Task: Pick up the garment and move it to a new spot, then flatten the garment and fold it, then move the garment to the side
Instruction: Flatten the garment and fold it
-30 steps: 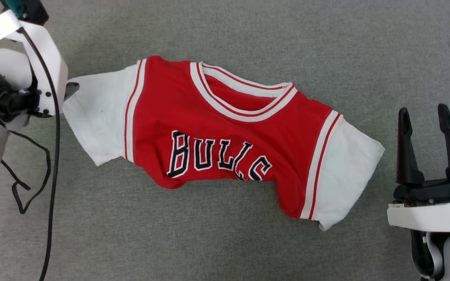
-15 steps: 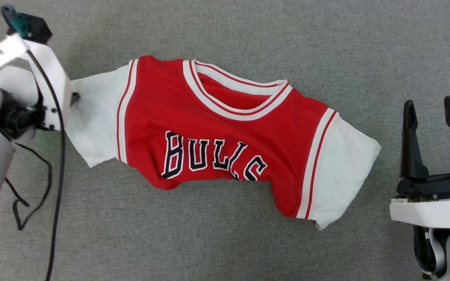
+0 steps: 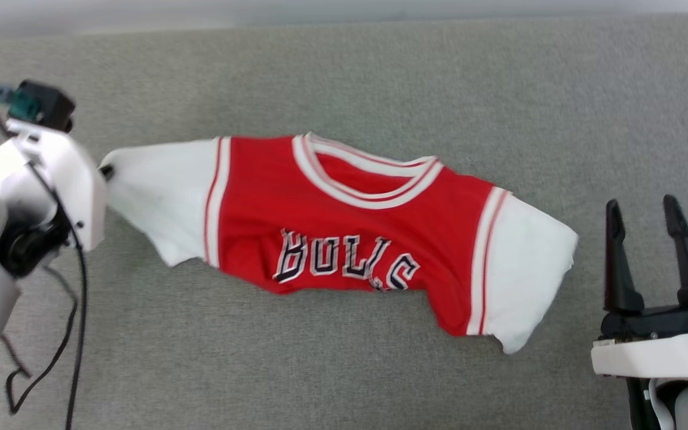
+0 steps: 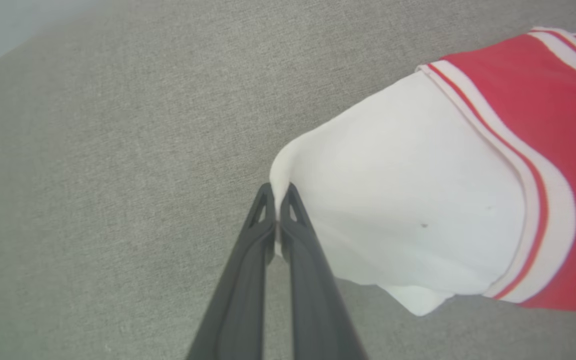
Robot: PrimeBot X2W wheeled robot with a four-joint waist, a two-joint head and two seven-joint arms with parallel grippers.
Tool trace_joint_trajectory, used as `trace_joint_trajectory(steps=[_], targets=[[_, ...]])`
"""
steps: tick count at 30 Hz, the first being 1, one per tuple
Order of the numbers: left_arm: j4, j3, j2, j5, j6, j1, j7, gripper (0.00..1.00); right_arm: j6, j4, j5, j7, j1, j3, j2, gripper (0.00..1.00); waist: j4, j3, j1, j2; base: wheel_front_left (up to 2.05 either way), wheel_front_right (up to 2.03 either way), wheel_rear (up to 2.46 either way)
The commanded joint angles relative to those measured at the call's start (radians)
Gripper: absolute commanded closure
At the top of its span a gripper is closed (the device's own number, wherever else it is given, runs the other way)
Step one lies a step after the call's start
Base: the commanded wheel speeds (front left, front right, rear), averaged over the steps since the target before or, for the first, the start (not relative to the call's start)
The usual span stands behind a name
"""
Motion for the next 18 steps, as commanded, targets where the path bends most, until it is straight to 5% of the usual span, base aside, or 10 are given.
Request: trace_joint_trajectory(steps=[1, 8, 14, 18], targets=[[-0.001, 0.01, 0.019, -0.008, 0.01, 0.028, -0.015, 1.0, -0.001, 0.003, -0.001, -0.002, 0.011, -0.003, 0.002, 0.0, 0.028, -0.037, 0.0001, 0.0, 0.0, 0.0, 0.0], [-0.013, 0.039, 0.08, -0.039, 0.051, 0.169, -0.077, 1.0, -0.001, 0.023, -0.02, -0.002, 0.04, -0.027, 0.002, 0.0, 0.055, -0.097, 0.0001, 0.0, 0.0, 0.0, 0.0], [-0.061, 0.055, 0.076, -0.054, 0.086, 0.235, -0.13, 1.0, -0.001, 0.007, -0.106, -0.002, -0.017, -0.049, 0.002, 0.0, 0.077, -0.128, 0.0001, 0.0, 0.0, 0.0, 0.0], [-0.105, 0.051, 0.073, -0.035, 0.107, 0.248, -0.157, 1.0, -0.001, 0.013, -0.151, -0.002, -0.1, -0.033, -0.055, 0.0, 0.088, -0.138, 0.0001, 0.0, 0.0, 0.0, 0.0]])
